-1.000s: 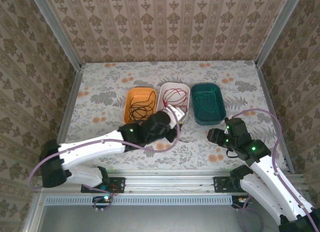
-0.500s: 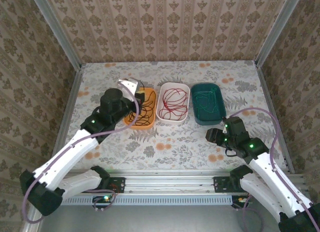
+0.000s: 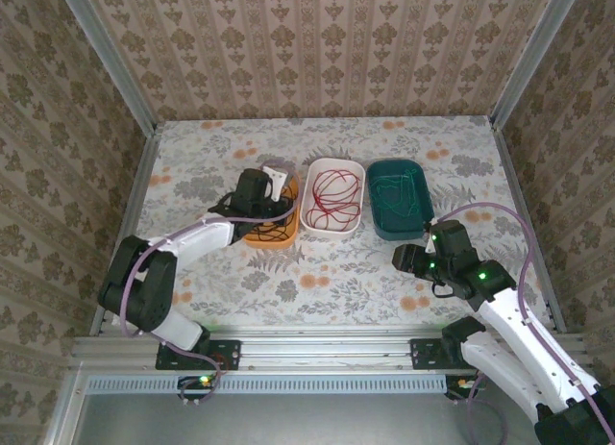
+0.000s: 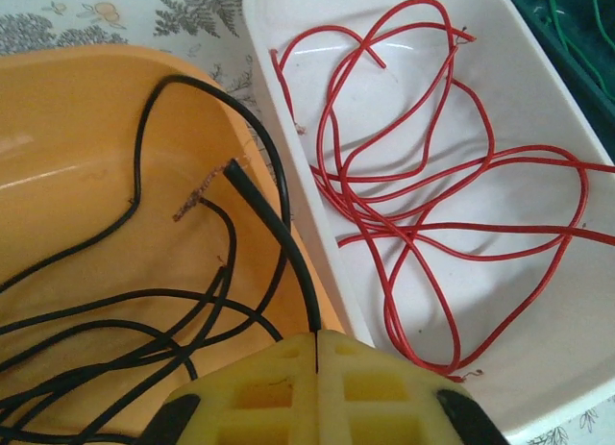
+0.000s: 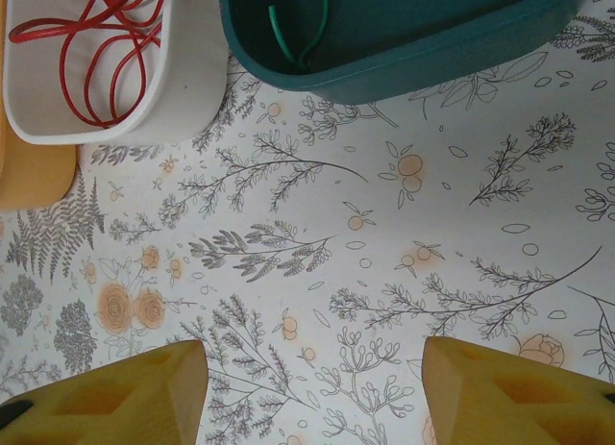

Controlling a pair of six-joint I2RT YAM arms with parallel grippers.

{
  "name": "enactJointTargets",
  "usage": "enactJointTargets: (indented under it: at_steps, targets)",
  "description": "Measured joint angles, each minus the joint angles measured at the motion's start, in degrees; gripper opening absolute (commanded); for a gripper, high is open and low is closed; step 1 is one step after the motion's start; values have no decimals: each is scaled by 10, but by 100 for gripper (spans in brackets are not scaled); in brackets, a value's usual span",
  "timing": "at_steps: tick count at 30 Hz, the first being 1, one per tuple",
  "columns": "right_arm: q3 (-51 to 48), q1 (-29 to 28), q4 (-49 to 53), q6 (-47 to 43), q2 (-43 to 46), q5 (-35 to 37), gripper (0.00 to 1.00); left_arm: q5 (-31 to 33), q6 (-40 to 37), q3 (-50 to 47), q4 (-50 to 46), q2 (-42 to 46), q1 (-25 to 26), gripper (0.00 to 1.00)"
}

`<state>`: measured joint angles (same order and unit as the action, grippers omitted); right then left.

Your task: Untangle the cables

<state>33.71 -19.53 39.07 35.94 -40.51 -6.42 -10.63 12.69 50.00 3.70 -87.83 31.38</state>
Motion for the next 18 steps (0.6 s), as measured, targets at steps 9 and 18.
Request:
enactJointTargets:
  at_steps: [9,18]
  targets:
    - [0,0,2,-4,7,2,63,163,33,4,-43,129,56,100]
    - [-3,13,-7,-21,58,113,83,411,108,-94,-156,437,64,100]
